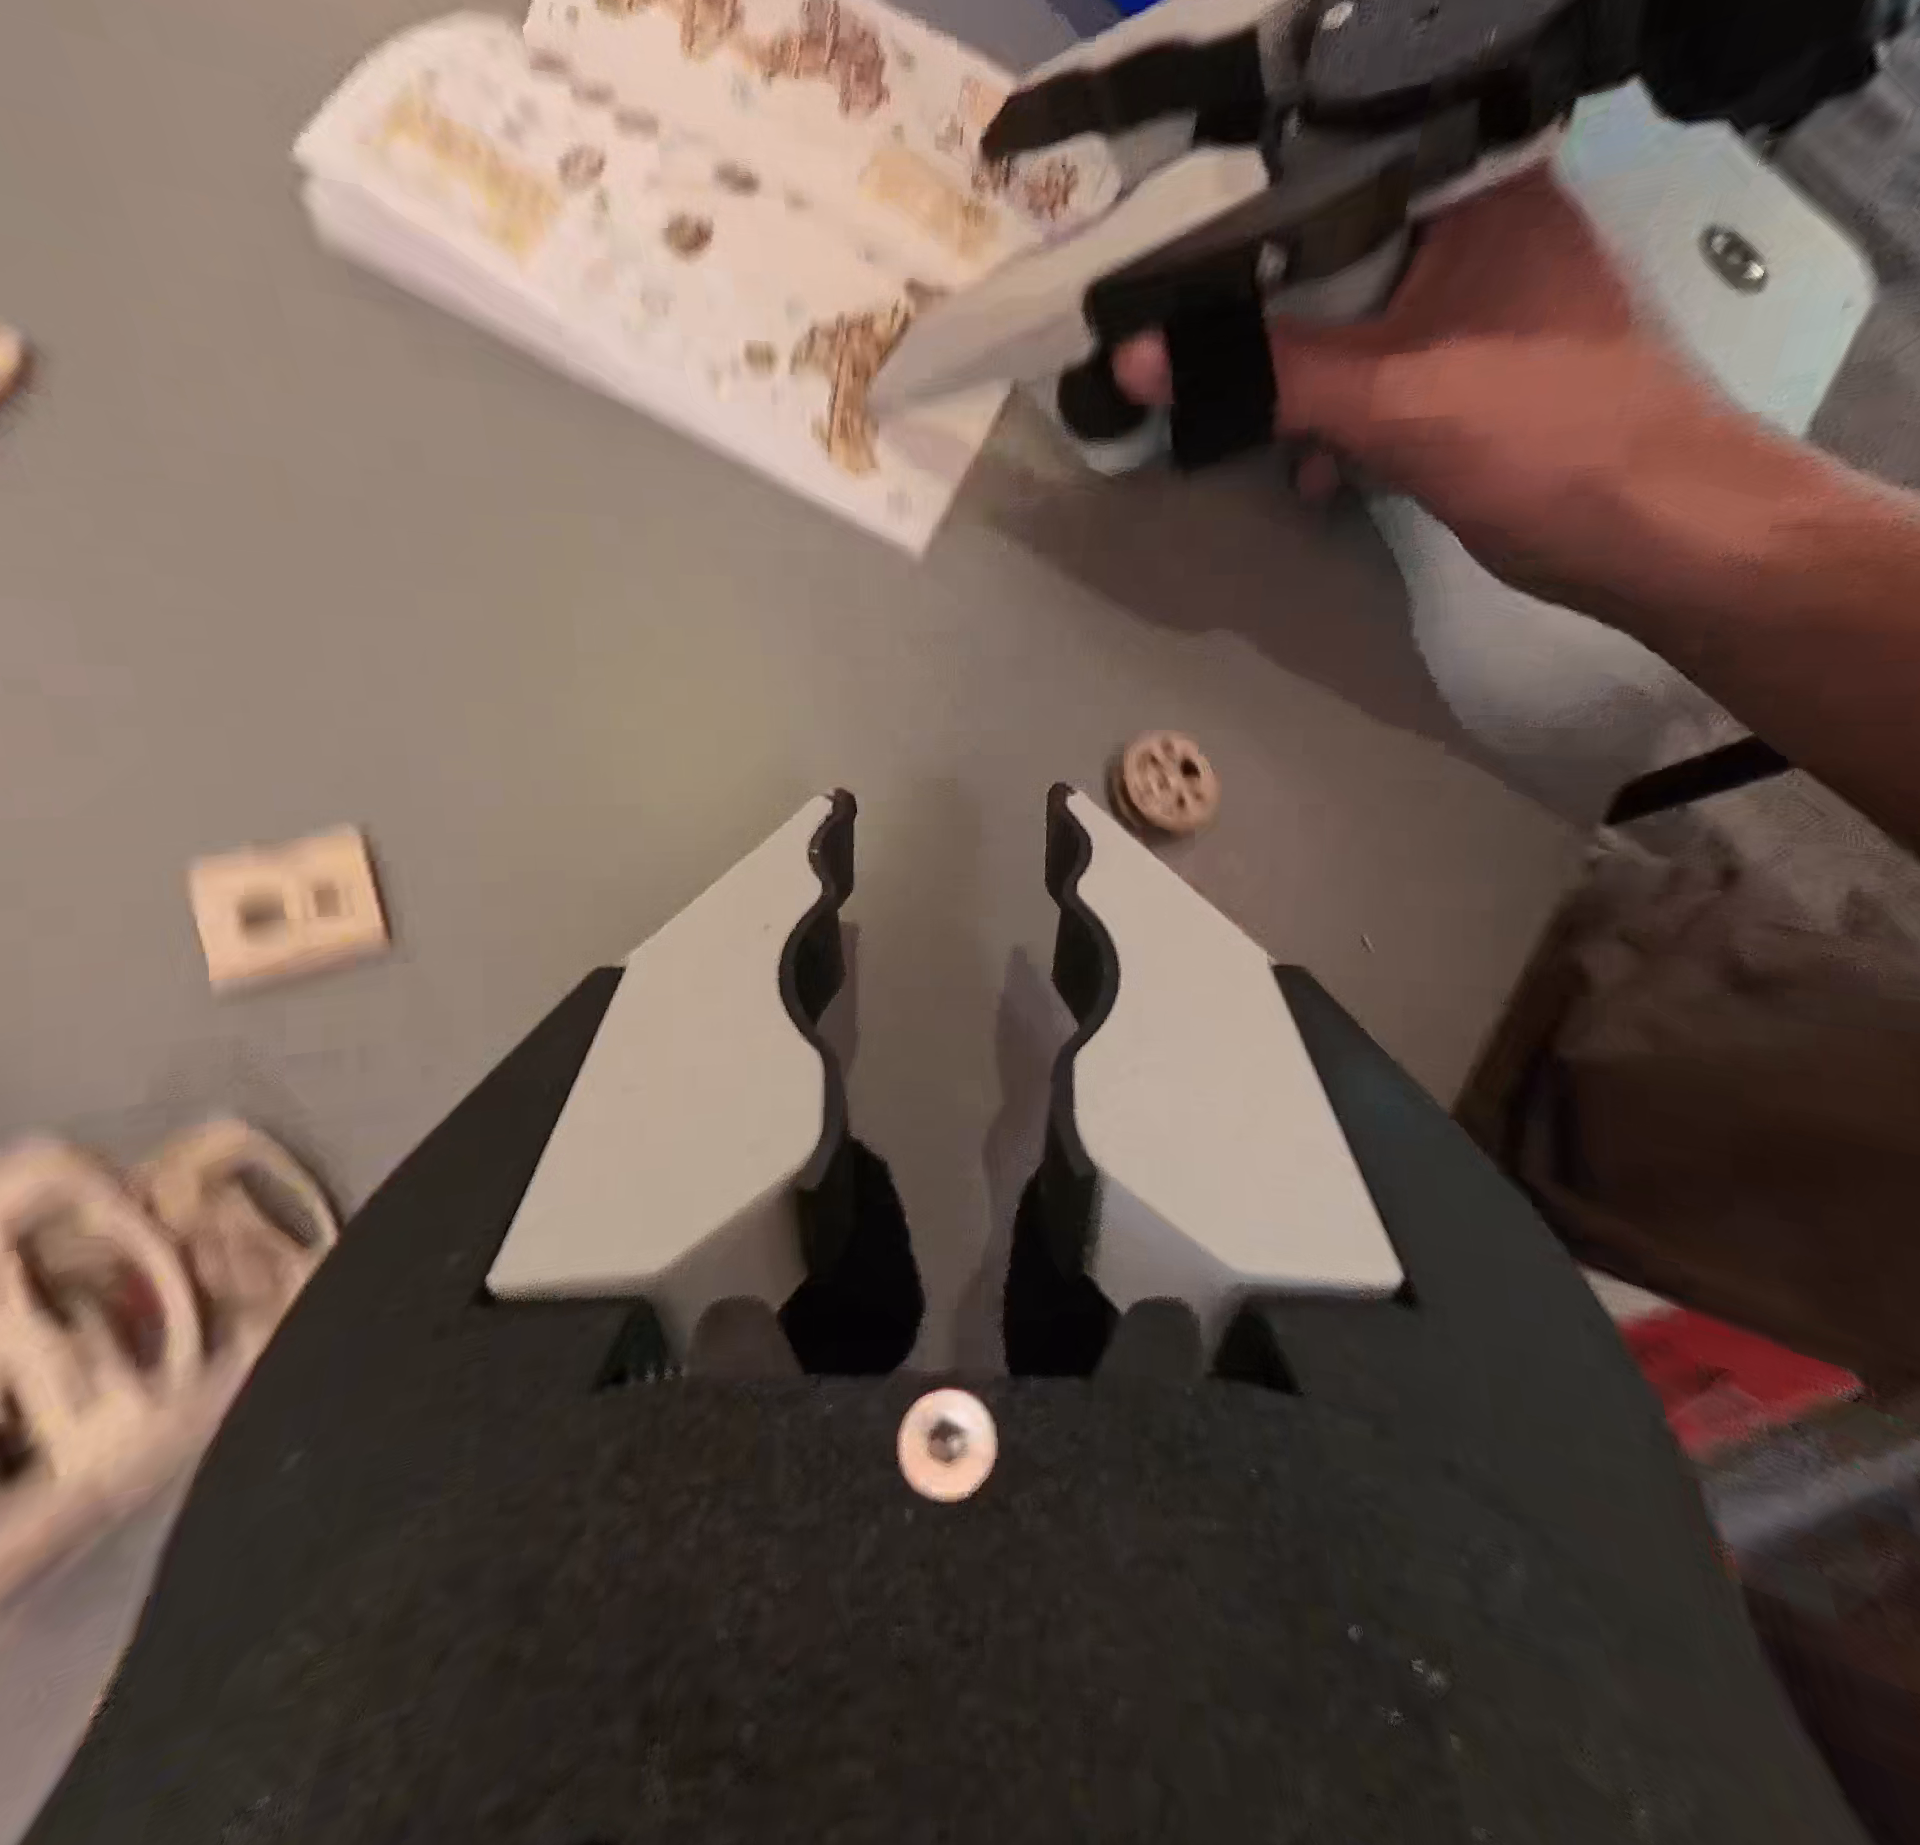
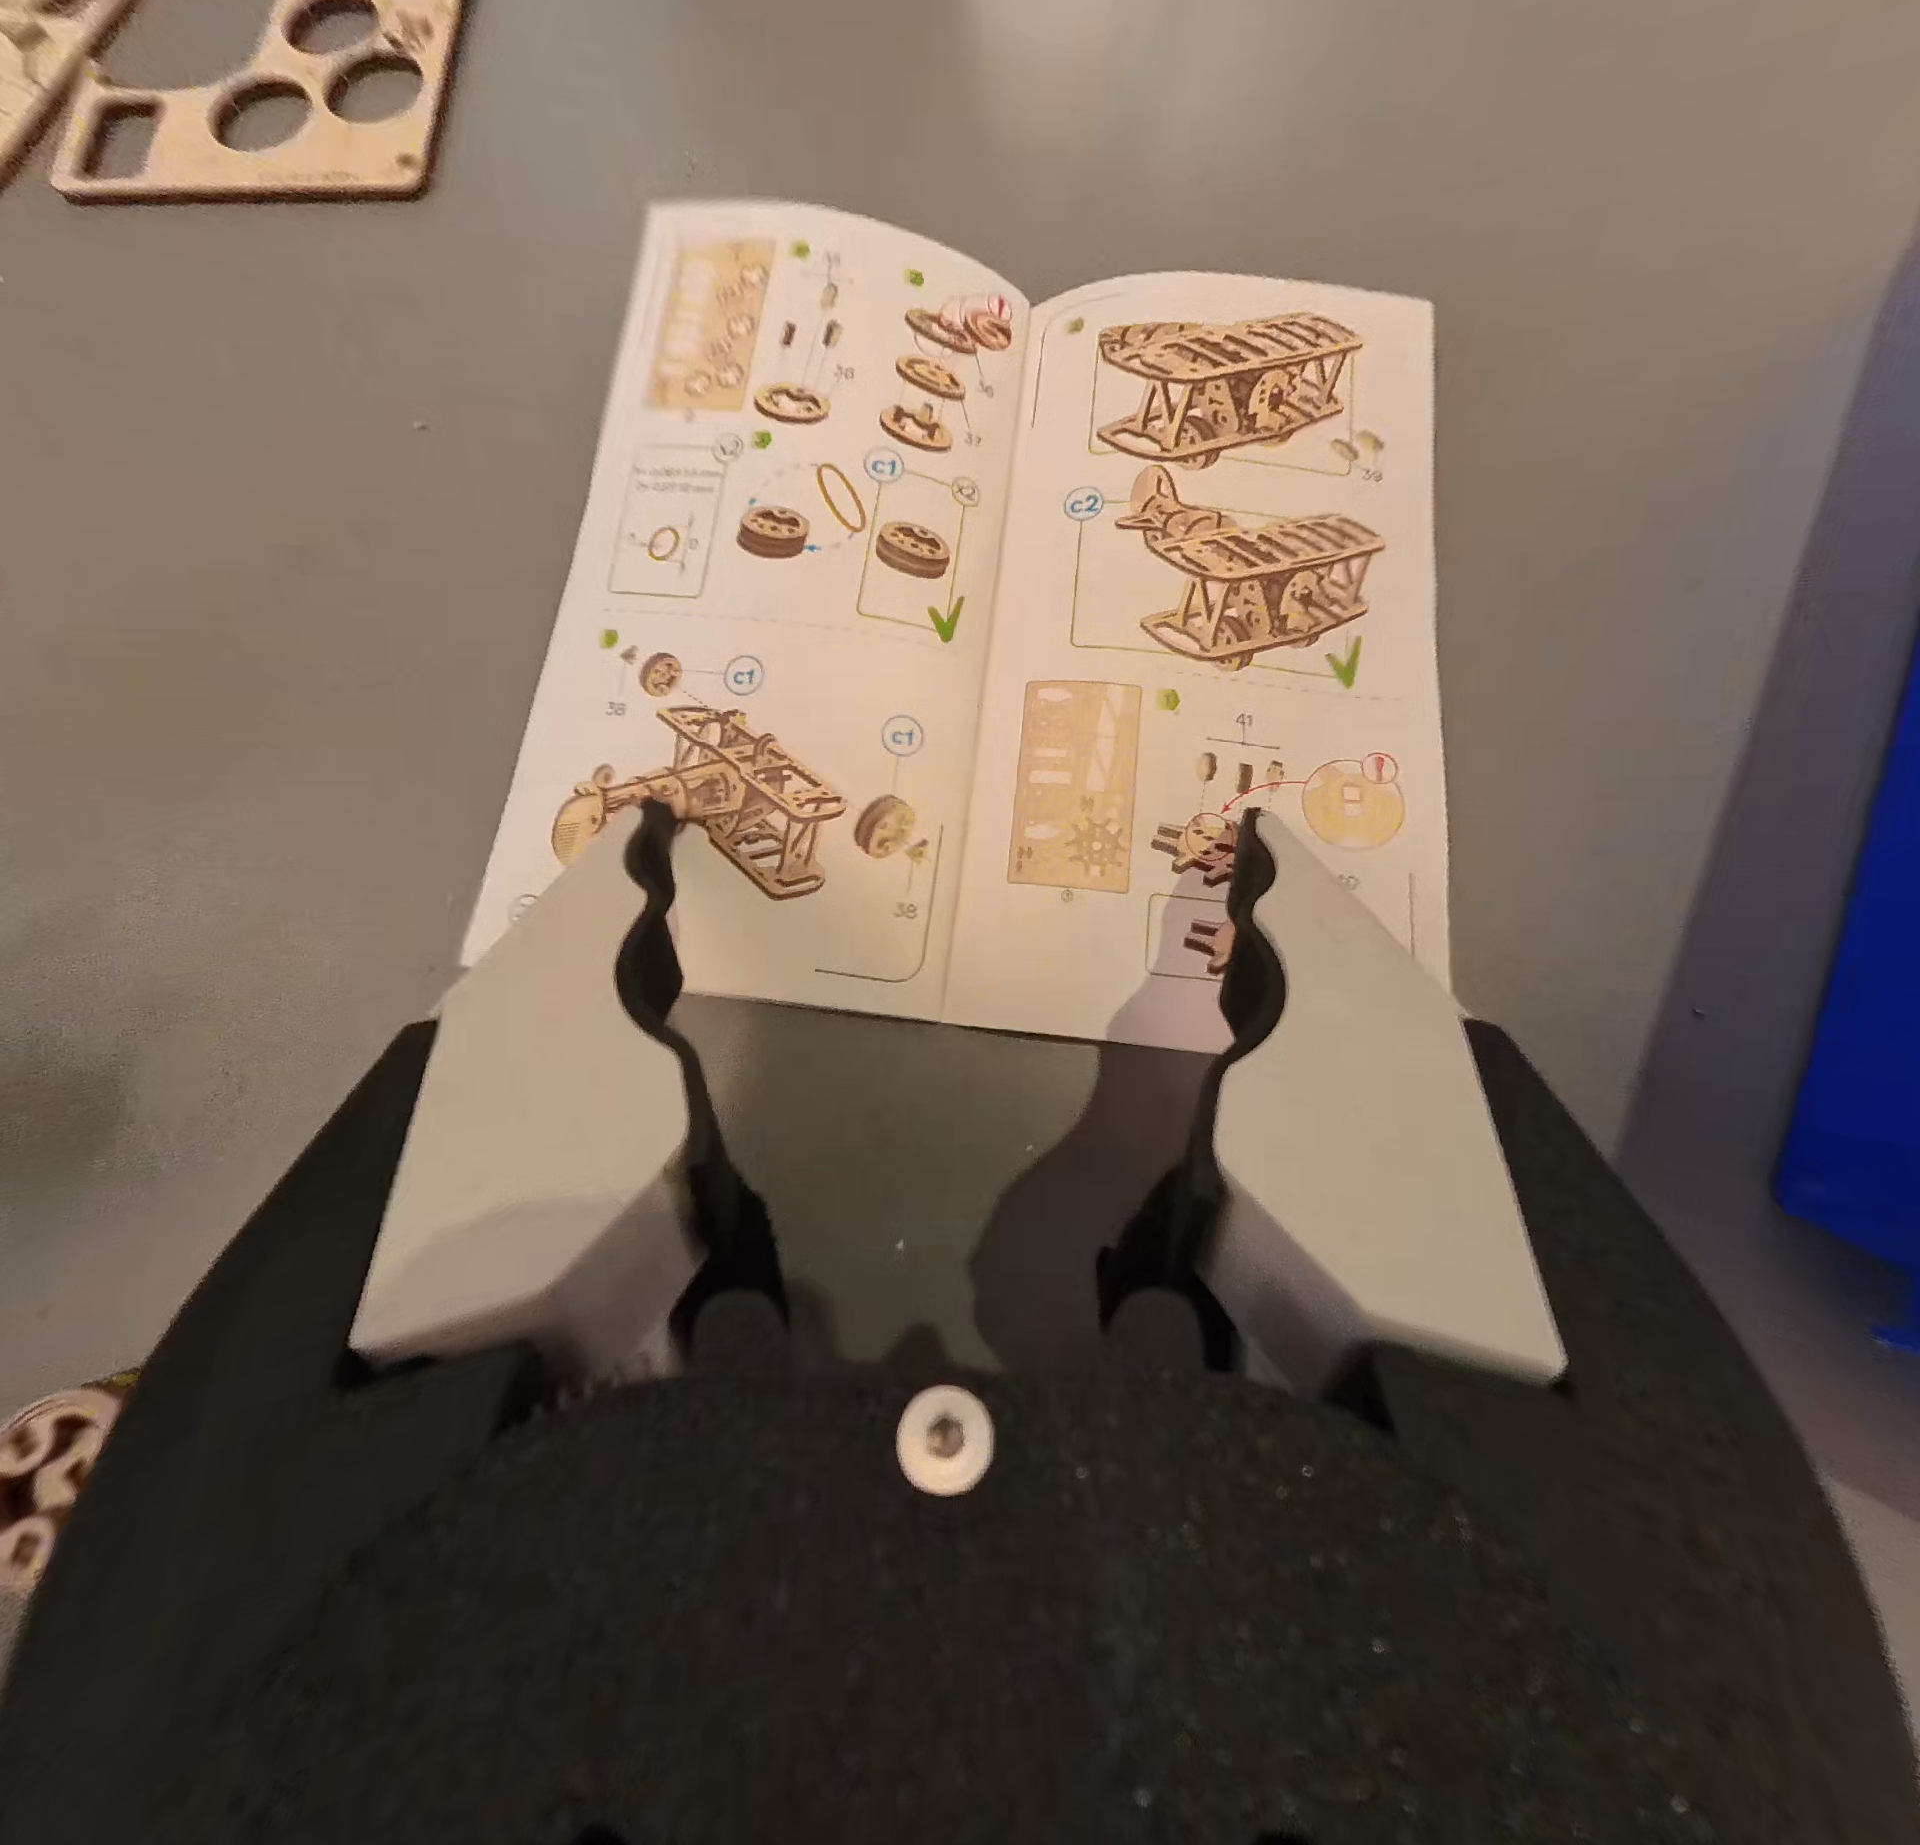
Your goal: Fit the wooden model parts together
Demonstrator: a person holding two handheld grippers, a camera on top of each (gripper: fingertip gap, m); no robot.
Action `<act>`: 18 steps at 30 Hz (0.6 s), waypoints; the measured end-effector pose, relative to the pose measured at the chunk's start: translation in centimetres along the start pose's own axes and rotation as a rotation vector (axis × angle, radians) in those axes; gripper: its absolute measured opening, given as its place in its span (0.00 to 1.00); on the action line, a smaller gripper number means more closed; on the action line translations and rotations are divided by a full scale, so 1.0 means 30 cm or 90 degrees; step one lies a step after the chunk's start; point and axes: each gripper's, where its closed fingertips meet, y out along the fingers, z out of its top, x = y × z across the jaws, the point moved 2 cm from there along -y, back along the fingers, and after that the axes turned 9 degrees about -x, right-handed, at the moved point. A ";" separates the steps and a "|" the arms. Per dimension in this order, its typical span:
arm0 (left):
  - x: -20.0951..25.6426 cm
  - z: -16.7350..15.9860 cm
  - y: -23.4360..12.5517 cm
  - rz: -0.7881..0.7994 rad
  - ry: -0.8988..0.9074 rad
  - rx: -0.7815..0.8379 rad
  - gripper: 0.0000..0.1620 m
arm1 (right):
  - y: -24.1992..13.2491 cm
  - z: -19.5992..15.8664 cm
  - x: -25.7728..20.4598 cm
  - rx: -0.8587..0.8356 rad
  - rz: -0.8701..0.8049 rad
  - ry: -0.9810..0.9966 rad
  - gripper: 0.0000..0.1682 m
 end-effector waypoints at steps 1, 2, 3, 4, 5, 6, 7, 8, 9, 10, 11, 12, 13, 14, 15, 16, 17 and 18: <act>0.007 -0.049 -0.041 0.002 -0.034 0.009 0.21 | -0.016 0.008 -0.006 0.022 0.010 -0.001 0.63; 0.003 -0.099 -0.085 0.014 -0.069 0.017 0.21 | -0.040 0.019 -0.014 0.047 0.020 -0.001 0.62; -0.015 -0.151 -0.135 0.037 -0.102 0.025 0.21 | -0.068 0.029 -0.024 0.064 0.030 -0.003 0.61; -0.047 -0.201 -0.193 0.072 -0.133 0.035 0.21 | -0.098 0.040 -0.038 0.080 0.040 -0.008 0.61; -0.090 -0.251 -0.254 0.109 -0.165 0.043 0.21 | -0.128 0.048 -0.055 0.093 0.051 -0.017 0.60; -0.136 -0.302 -0.317 0.140 -0.197 0.047 0.21 | -0.156 0.053 -0.071 0.102 0.059 -0.027 0.59; -0.187 -0.356 -0.378 0.169 -0.223 0.042 0.21 | -0.182 0.056 -0.086 0.108 0.064 -0.037 0.58; -0.254 -0.413 -0.442 0.216 -0.242 0.035 0.21 | -0.205 0.058 -0.103 0.114 0.072 -0.046 0.57; -0.328 -0.473 -0.507 0.275 -0.253 0.023 0.21 | -0.224 0.057 -0.119 0.118 0.081 -0.052 0.56; -0.391 -0.528 -0.561 0.318 -0.259 0.005 0.21 | -0.238 0.055 -0.132 0.119 0.088 -0.052 0.55; -0.440 -0.571 -0.603 0.340 -0.265 -0.011 0.21 | -0.246 0.050 -0.143 0.117 0.097 -0.045 0.55; -0.477 -0.597 -0.631 0.344 -0.270 -0.022 0.22 | -0.249 0.043 -0.155 0.113 0.112 -0.033 0.55; -0.507 -0.602 -0.650 0.344 -0.267 -0.027 0.23 | -0.250 0.034 -0.170 0.108 0.131 -0.018 0.55; -0.535 -0.582 -0.665 0.351 -0.251 -0.020 0.23 | -0.250 0.023 -0.186 0.101 0.152 -0.002 0.55; -0.558 -0.540 -0.674 0.357 -0.223 -0.007 0.23 | -0.251 0.013 -0.202 0.095 0.169 0.012 0.55; -0.578 -0.487 -0.675 0.358 -0.192 -0.004 0.23 | -0.255 0.005 -0.218 0.093 0.180 0.023 0.55; -0.597 -0.431 -0.662 0.352 -0.161 -0.013 0.24 | -0.261 -0.001 -0.235 0.096 0.189 0.032 0.55; -0.618 -0.381 -0.640 0.341 -0.136 -0.039 0.26 | -0.269 -0.006 -0.253 0.098 0.194 0.037 0.55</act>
